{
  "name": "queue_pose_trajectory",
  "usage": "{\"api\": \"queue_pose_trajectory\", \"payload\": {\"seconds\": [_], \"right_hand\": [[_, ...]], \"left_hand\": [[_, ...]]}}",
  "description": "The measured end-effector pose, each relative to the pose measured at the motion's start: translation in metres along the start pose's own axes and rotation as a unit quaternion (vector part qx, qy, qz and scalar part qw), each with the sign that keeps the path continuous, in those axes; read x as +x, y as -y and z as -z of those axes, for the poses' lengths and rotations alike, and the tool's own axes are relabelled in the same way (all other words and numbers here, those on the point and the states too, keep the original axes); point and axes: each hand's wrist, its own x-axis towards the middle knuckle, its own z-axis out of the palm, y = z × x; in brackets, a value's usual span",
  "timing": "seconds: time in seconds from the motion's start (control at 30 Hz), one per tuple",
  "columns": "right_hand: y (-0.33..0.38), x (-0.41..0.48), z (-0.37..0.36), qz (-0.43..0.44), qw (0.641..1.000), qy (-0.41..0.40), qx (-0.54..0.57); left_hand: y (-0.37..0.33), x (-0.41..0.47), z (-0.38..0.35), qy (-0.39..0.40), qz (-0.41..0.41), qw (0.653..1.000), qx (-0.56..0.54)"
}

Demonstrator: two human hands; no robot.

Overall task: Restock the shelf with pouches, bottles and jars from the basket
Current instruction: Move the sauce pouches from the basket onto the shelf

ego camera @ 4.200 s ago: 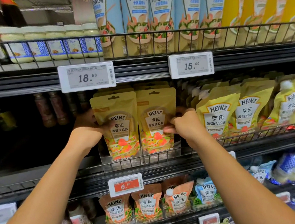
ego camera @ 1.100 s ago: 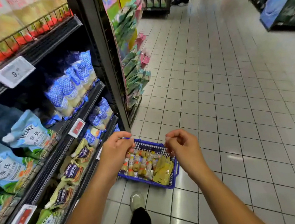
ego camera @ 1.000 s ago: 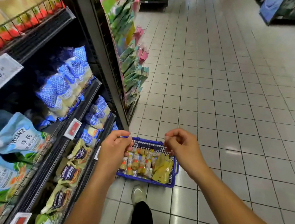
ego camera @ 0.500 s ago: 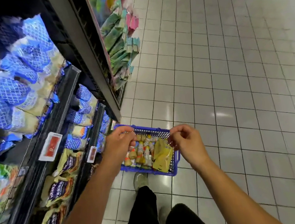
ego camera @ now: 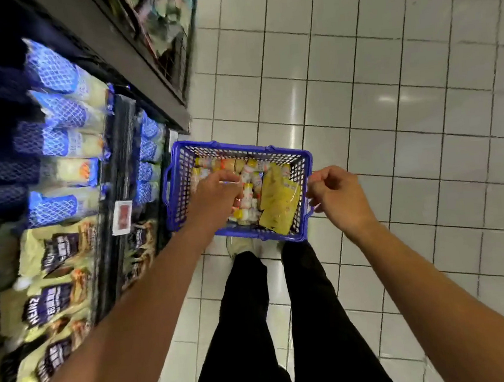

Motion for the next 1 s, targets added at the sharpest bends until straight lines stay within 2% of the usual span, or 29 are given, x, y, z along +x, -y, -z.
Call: {"api": "queue_pose_trajectory", "payload": {"seconds": [0.13, 0.27, 0.33, 0.43, 0.53, 0.6, 0.67, 0.73, 0.8, 0.9, 1.0], "right_hand": [[-0.061, 0.061, -0.014, -0.023, 0.996, 0.046, -0.066], [-0.126, 0.114, -0.033, 0.001, 0.968, 0.116, -0.221], [-0.157, 0.136, -0.045, 0.040, 0.913, 0.187, -0.360], [-0.200, 0.165, -0.064, 0.108, 0.789, 0.286, -0.534], [-0.236, 0.190, -0.079, 0.165, 0.677, 0.331, -0.637], [-0.255, 0.203, -0.087, 0.193, 0.624, 0.333, -0.679], [-0.269, 0.211, -0.094, 0.210, 0.609, 0.313, -0.698], [-0.278, 0.216, -0.102, 0.226, 0.612, 0.288, -0.701], [-0.283, 0.218, -0.109, 0.236, 0.609, 0.269, -0.708], [-0.287, 0.224, -0.116, 0.243, 0.611, 0.254, -0.709], [-0.289, 0.234, -0.120, 0.240, 0.600, 0.247, -0.722]], "left_hand": [[0.066, 0.067, -0.030, 0.042, 0.013, 0.996, 0.078], [0.131, 0.129, -0.058, 0.090, 0.011, 0.977, 0.194], [0.158, 0.158, -0.071, 0.098, -0.011, 0.962, 0.255], [0.191, 0.200, -0.089, 0.122, -0.014, 0.938, 0.324], [0.213, 0.238, -0.104, 0.164, -0.049, 0.896, 0.410], [0.224, 0.259, -0.111, 0.187, -0.101, 0.856, 0.471], [0.234, 0.278, -0.117, 0.212, -0.154, 0.812, 0.521], [0.244, 0.294, -0.122, 0.230, -0.182, 0.769, 0.567], [0.253, 0.305, -0.129, 0.245, -0.197, 0.747, 0.586], [0.266, 0.314, -0.135, 0.247, -0.213, 0.740, 0.588], [0.273, 0.320, -0.134, 0.232, -0.234, 0.756, 0.566]]}}
